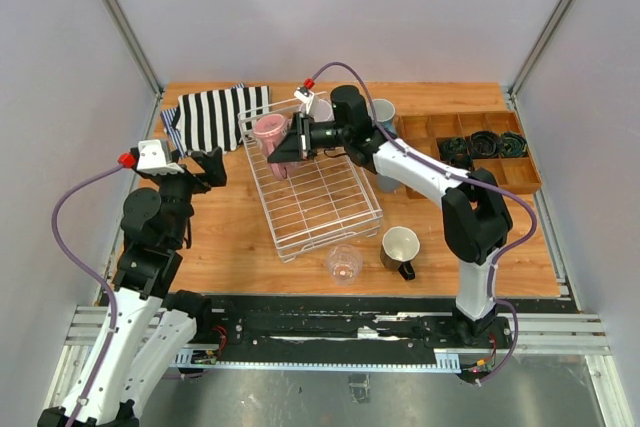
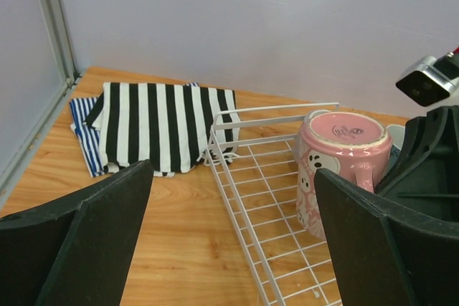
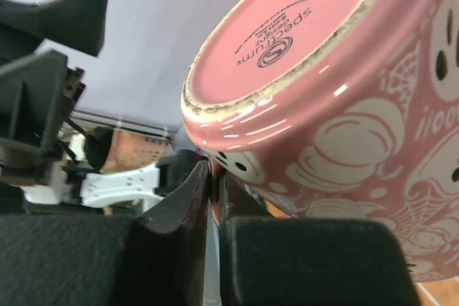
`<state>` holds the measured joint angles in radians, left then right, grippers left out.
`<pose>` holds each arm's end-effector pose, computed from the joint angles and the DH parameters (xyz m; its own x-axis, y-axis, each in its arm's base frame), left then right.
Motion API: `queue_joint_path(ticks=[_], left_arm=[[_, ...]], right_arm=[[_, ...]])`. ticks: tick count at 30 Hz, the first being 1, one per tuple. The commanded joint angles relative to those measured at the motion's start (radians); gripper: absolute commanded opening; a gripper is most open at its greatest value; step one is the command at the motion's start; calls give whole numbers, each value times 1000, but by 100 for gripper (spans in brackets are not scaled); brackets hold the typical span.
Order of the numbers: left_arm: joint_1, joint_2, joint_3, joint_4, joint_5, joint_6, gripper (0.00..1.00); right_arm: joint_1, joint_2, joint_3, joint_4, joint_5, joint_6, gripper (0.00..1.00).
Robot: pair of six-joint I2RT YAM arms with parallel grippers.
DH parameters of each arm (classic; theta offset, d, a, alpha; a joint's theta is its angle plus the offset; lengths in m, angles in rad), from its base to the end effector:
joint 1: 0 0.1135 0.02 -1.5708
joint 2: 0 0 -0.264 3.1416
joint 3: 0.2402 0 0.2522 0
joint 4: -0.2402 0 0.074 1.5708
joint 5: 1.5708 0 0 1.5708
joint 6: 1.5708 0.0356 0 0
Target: Load the cups into the dish rack
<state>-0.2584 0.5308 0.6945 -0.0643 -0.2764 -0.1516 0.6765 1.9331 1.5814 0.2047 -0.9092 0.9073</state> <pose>0.1300 -0.0243 0.3570 0.0974 -0.1760 -0.9796 -0.0020 0.9842 -0.1770 0.3404 0.3093 0.3183 -0.8529 -0.0640 -0.5182 -0.5217 0.0664 0.8505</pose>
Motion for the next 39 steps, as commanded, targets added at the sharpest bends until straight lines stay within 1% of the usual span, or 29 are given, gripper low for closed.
queue_joint_path(ticks=[1,7,11,16,21,33,39], left_arm=[[-5,13,6,5,4,-20,100],[-5,18,-13,8,5,-19,100],[-5,20,-37,15,3,-26,100],[-5,19,-65,31,0,-35,100],[-5,21,-80,41,-8,-33,100],[-5,26,-108,59,-11,-30,100],[-5,37,-98,57,3,-31,100]], right_arm=[[-24,-87,-73,290,-20,-225,1],[-35,-20,-151,679,-61,-216,1],[-42,70,-123,861,-79,-185,1],[-57,235,-20,1014,-71,-42,1],[-68,307,21,1005,-96,-33,1],[-81,371,7,1010,-95,-17,1],[-79,387,0,976,-97,-57,1]])
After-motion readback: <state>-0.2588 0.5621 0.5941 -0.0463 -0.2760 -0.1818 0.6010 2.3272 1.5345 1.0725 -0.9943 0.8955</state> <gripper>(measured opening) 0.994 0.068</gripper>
